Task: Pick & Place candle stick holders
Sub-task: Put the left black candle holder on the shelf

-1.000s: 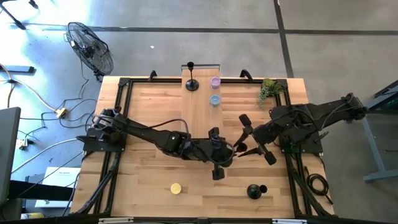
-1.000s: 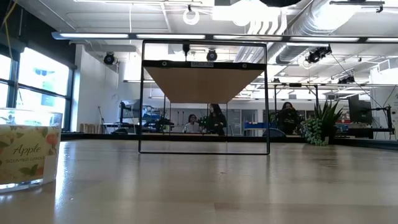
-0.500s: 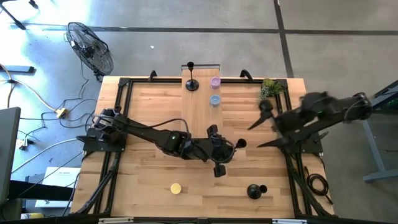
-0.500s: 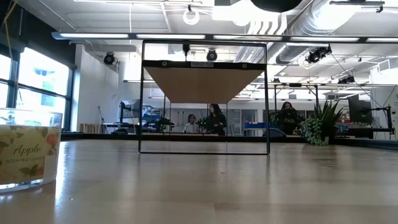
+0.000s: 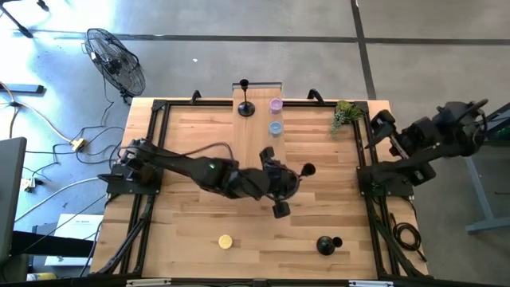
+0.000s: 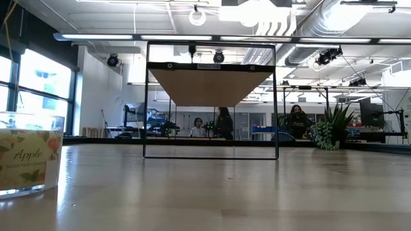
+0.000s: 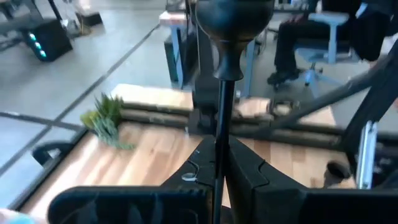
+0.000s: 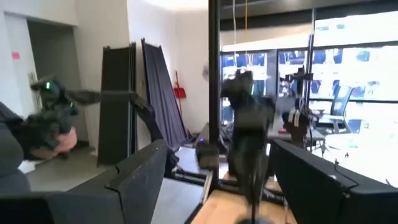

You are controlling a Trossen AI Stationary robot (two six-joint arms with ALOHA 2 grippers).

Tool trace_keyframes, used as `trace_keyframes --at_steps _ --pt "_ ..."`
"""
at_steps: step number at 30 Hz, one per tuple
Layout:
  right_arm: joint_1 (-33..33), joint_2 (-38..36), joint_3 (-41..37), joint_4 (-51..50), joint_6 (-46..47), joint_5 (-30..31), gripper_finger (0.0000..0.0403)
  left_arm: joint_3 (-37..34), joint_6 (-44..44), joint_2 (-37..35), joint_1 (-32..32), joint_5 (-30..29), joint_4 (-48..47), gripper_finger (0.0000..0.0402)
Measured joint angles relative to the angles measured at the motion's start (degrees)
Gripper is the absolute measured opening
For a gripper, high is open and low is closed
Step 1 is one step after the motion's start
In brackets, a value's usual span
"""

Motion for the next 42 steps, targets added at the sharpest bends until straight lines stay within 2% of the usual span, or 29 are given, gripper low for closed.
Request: trace_keyframes --at_steps 6,11,22,29,36,42 --pt "0.0 -0.69 -0.02 -4.37 1.48 -0.41 0.0282 9.31 3.33 -0.11 0.11 -2.79 -7.2 0.0008" --pt "0.0 -0.44 -0.11 -6.07 1.54 -6.57 0.0282 17.03 6.22 -0.06 0.14 -9.44 -14.23 0.0013" --pt "0.0 -0.57 -0.09 -6.1 2.91 -11.42 0.0282 15.51 9.33 -7.11 1.01 -17.82 -15.49 0.0007" --pt "-0.01 -0.58 -0.09 -6.62 3.4 -11.35 0.0282 15.46 10.6 -9.33 2.54 -23.0 -15.62 0.0007" --pt "0.0 -0.59 -0.09 -7.39 3.4 -11.11 0.0282 15.48 10.59 -11.41 6.65 -22.08 -15.98 0.0007" --pt "0.0 -0.57 -0.15 -7.75 3.39 -9.11 0.0282 15.47 10.58 -13.58 10.59 -17.59 -16.54 0.0007"
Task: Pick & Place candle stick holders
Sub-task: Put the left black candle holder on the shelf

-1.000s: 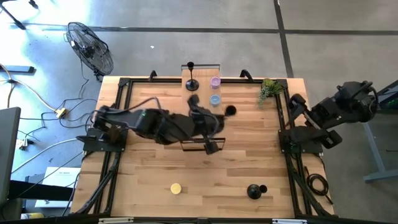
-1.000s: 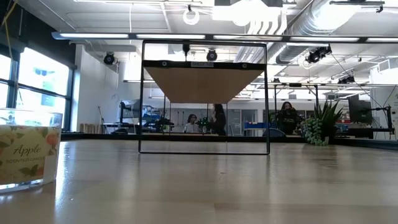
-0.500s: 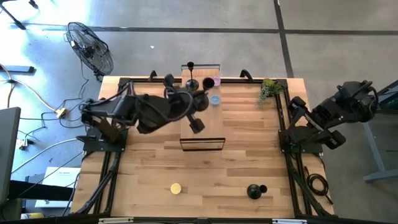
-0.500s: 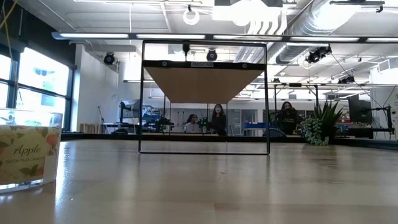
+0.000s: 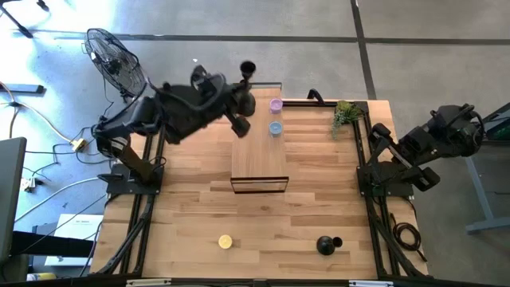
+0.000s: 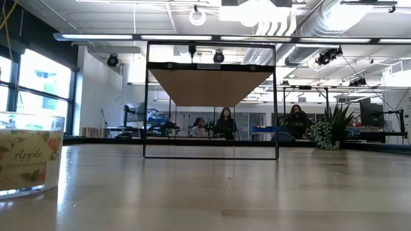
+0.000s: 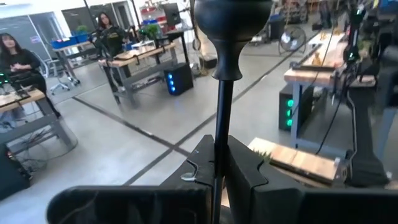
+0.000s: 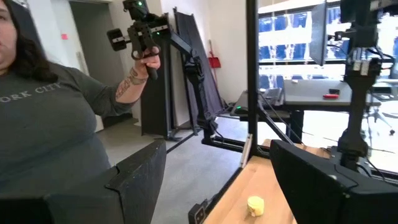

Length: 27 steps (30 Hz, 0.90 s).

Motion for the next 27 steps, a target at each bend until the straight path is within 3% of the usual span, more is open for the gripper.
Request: trace_keyframes --at_steps 12,20,27 --pt "0.0 0.88 -0.04 -0.71 -0.17 5.76 0.0281 -0.01 0.35 -4.26 12.02 17.77 -3.62 0.0007" --pt "-0.02 3.29 -0.04 -0.49 -0.57 6.54 0.0281 -0.01 -0.01 -4.93 22.34 33.07 -3.64 0.0007" --pt "0.0 5.91 -0.05 -0.47 -0.15 6.91 0.0281 -0.01 -0.77 -4.74 29.39 42.14 -3.56 0.0007"
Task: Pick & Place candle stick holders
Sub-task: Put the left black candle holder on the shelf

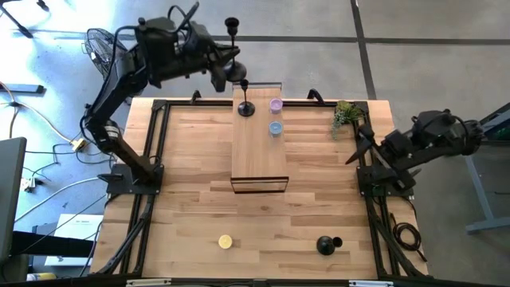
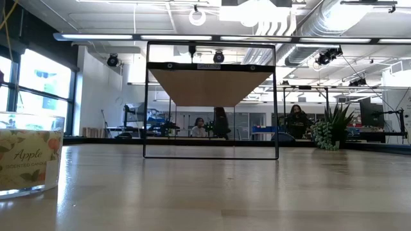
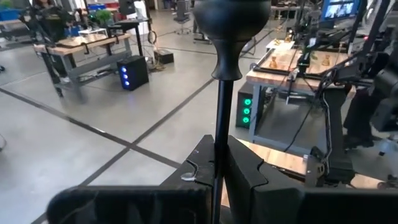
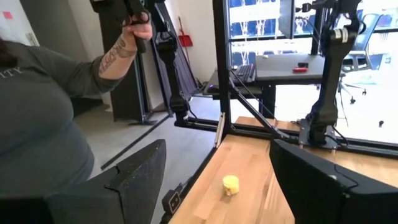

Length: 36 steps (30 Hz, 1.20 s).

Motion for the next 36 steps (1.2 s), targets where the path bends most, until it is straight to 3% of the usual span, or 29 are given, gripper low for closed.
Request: trace_keyframes --at_steps 12,27,36 --pt "-0.02 2.67 -0.02 2.68 0.63 -0.34 0.0281 -0.04 -0.77 2.24 7.15 13.48 3.45 0.0007" --pt "-0.02 2.83 -0.02 3.59 0.63 -0.24 0.0281 -0.09 0.7 7.06 6.97 19.11 4.07 0.0007" --pt "-0.02 2.83 -0.02 3.59 1.22 -0.22 0.0281 -0.11 2.07 5.23 2.75 15.73 -0.8 0.0007"
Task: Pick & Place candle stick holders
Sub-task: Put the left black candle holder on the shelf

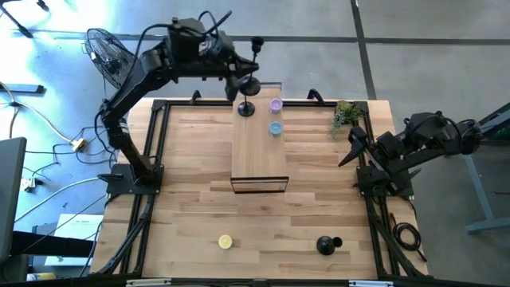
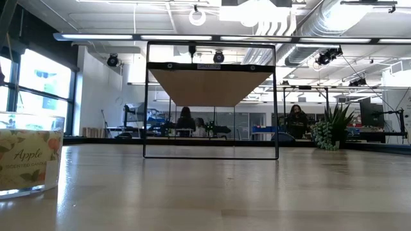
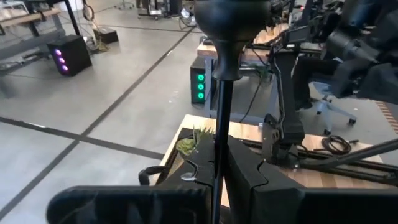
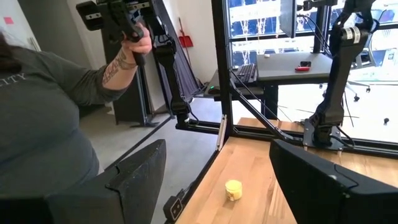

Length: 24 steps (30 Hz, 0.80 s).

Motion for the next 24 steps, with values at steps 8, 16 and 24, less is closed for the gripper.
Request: trace_keyframes --at_steps 8,16,24 --pt "0.01 0.0 0.0 -0.02 -0.11 0.02 0.0281 0.07 0.28 -4.22 -4.26 -7.18 -3.83 0.0007" --pt "0.0 0.0 0.0 -0.02 -0.27 0.04 0.0281 0.07 0.21 -10.27 -7.03 -13.07 -7.11 0.0007" --pt "0.0 0.0 0.0 -0.02 -0.59 0.07 0.0281 0.07 -0.46 -16.58 -7.1 -19.1 -10.57 0.0007"
